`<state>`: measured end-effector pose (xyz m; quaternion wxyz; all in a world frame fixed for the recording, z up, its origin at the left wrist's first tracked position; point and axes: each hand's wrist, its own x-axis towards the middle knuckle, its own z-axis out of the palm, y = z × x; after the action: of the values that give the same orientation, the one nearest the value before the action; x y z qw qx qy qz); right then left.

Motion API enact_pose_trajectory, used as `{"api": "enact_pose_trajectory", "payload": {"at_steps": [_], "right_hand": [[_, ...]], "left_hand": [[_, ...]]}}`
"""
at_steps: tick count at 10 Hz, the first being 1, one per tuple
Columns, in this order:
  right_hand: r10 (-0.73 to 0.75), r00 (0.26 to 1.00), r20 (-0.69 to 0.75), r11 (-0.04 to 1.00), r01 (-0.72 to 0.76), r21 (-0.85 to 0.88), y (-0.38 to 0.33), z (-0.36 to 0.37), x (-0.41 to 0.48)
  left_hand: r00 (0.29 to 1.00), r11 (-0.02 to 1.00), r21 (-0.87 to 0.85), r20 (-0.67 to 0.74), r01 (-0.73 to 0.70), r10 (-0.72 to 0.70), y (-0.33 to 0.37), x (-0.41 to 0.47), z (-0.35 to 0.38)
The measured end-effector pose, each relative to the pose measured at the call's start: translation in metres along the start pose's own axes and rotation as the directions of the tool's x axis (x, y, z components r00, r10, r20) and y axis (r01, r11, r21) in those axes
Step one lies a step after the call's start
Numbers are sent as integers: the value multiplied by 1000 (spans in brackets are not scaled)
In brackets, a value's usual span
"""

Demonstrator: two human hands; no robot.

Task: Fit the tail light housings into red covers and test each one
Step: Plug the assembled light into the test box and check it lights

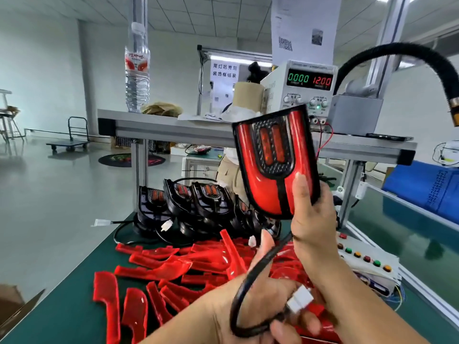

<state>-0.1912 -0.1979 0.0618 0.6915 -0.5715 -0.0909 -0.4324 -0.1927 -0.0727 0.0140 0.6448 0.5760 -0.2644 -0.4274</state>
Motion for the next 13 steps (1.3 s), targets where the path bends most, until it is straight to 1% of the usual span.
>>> {"api": "enact_pose_trajectory", "payload": {"at_steps": [1, 2, 3, 4, 5, 6, 7, 8, 9, 10, 11, 12, 13], "right_hand": [[-92, 994, 57, 962, 104, -253, 6, -6, -4], [-62, 998, 22, 964, 65, -259, 6, -6, -8], [100, 994, -32, 992, -103, -79, 1, -8, -6], [287, 949, -130, 955, -272, 119, -3, -13, -1], [383, 922, -53, 920, -375, 111, -7, -11, -6], [454, 883, 119, 886, -462, 49, -4, -2, -21], [515, 857, -7, 856, -514, -43, 4, -4, -34], [490, 869, -70, 867, -494, -61, -5, -21, -36], [449, 885, -124, 877, -463, -129, -22, -48, -36], [393, 906, -157, 881, -420, -217, -43, -86, -35], [360, 920, -153, 901, -385, -201, -64, -130, -34], [416, 845, -336, 876, -472, -102, -70, -170, -24], [442, 727, -525, 850, -527, -15, -70, -207, -12]], "left_hand": [[990, 966, 217, -28, 142, -139, 8, -6, 1], [997, 879, 476, 46, 33, -62, 9, -8, -6], [976, 722, 691, -150, -9, 156, 10, -7, -22], [765, 766, 635, -540, 99, 350, 11, 8, -50], [605, 923, 341, -702, -178, 376, 12, 21, -68], [707, 891, -184, -681, -415, 189, 39, 39, -48], [828, 725, -472, -505, -501, 244, 42, 49, -25], [809, 650, -510, -500, -564, 310, 29, 60, -4], [828, 639, -544, -471, -544, 305, 30, 73, 24], [890, 676, -582, -343, -452, 299, 40, 92, 54], [941, 732, -593, -176, -335, 288, 55, 111, 89], [975, 801, -571, 8, -179, 223, 63, 130, 130], [986, 832, -548, 70, -88, 151, 58, 153, 166]]}}
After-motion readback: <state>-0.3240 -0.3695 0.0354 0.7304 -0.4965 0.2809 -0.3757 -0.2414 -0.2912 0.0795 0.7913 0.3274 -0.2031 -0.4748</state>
